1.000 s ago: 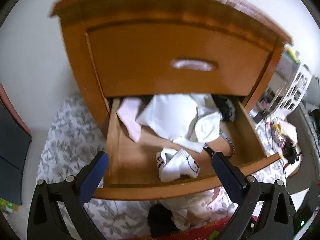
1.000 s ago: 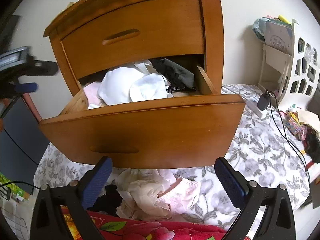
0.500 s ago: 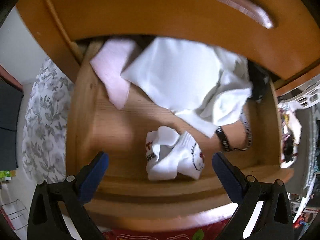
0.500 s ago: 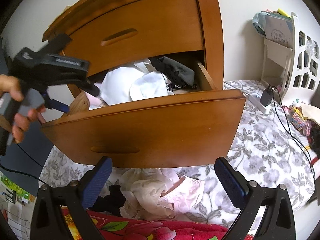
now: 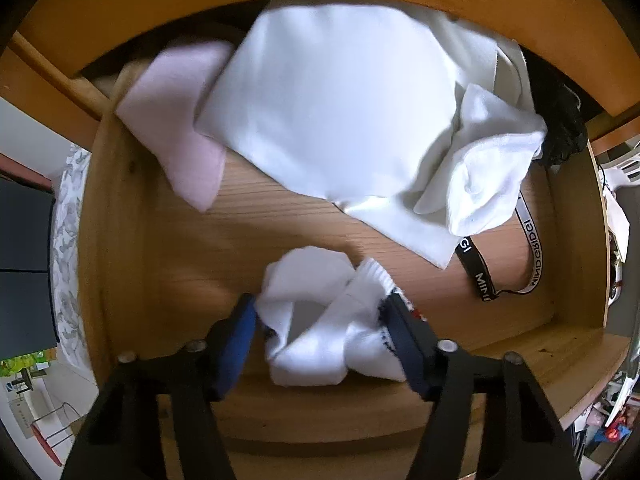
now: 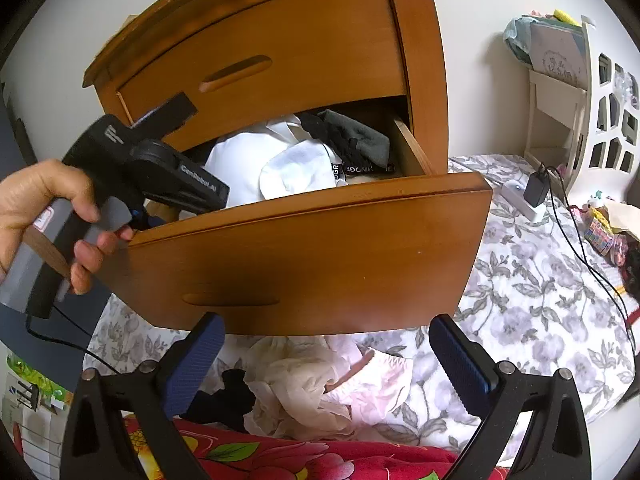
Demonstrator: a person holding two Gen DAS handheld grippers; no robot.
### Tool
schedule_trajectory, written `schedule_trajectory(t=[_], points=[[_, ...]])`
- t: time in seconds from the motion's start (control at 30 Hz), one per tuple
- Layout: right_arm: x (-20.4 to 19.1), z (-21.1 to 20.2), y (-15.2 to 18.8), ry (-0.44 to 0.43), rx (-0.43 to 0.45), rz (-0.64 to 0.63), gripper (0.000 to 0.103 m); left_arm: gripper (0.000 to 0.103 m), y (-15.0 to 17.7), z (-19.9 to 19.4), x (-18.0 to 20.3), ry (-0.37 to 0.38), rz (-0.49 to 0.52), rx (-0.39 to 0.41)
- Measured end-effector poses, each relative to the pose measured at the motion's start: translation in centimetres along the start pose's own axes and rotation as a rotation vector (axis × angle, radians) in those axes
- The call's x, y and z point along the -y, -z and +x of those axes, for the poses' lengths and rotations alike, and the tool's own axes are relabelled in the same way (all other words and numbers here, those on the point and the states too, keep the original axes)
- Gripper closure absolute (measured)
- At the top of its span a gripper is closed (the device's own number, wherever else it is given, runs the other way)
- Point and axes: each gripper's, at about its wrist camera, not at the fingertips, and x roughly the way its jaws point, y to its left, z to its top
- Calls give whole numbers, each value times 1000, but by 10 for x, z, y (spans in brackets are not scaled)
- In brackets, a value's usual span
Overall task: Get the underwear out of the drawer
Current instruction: 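Close the left tool on the white socks in the drawer, then lift the white socks out of the drawer with the left tool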
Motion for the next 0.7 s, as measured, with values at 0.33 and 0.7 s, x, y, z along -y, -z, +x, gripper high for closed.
schedule_trajectory(t=[0.33, 0.7], points=[[-1, 1, 1, 5, -1, 1, 0, 80, 1, -7, 5, 23, 32, 69], [-1, 1, 1, 8, -4, -1, 0, 89, 23, -48, -8, 30, 49, 265]])
